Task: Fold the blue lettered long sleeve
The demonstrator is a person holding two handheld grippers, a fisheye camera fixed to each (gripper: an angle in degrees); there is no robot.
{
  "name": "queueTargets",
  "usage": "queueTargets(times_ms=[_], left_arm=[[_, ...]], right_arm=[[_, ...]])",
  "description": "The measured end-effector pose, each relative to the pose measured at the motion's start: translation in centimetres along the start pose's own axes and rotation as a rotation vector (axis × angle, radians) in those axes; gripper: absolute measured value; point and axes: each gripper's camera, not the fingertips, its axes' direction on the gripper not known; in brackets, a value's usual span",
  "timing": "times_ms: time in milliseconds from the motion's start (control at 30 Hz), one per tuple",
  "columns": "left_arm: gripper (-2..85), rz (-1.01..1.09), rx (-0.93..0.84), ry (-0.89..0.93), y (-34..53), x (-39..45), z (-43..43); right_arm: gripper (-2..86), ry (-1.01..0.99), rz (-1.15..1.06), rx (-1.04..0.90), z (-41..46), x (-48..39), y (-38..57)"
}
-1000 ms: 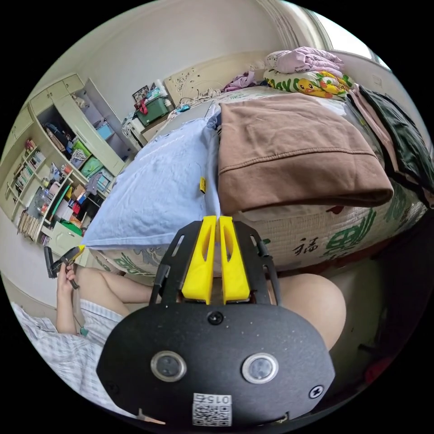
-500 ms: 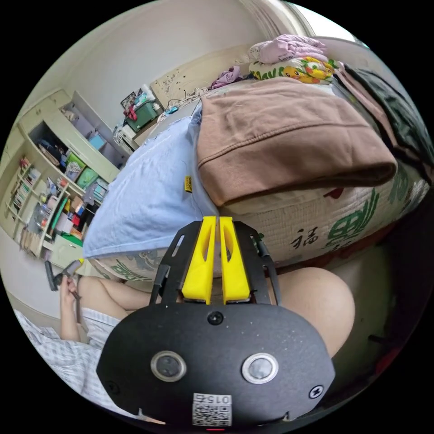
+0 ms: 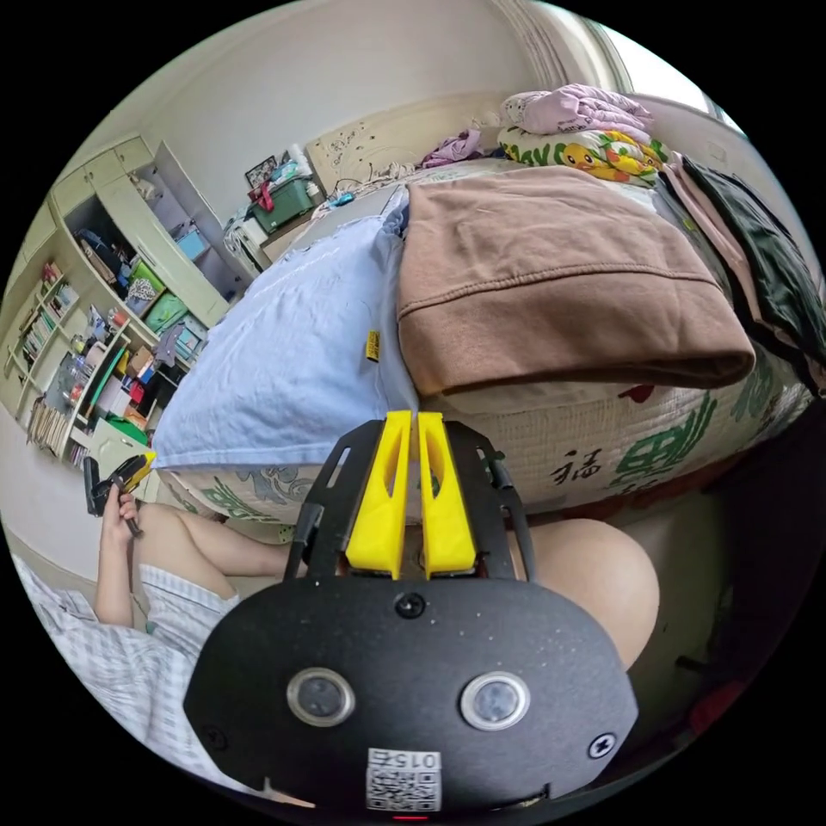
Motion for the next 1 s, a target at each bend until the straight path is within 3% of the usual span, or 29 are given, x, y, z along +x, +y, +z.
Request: queueTargets(times_ms=[167,400,600,833,1000], left_arm=[[0.1,0.066,0.021,-0.071,0.0,1.6,-1.2],[-0.2,0.125,-0.034,-0.281,-1.2,3.8,1.1],[0.3,0.156,-0.048,-0.323,-1.9,4.7,2.0],[4.7,0.114,-0.101,-0.226,-3.5,4.0,0.1],[5.4,0.125,0.074,-0.115,-8.1,4.2,-4.5]], right_arm=[[0.3,0.017,-0.035,-0.017,0.0,-0.2,0.3],[0.4,0.246,-0.184,-0.147,7.7,-3.7,1.0],[0.9,0.330,-0.216,-0.130,9.8,-4.8,2.3],[4.5,0.105,-0.133,-0.124,3.9,-1.7,2.6],[4.5,-0.114,-0.178,0.141,-4.7,-0.1,-2.5]])
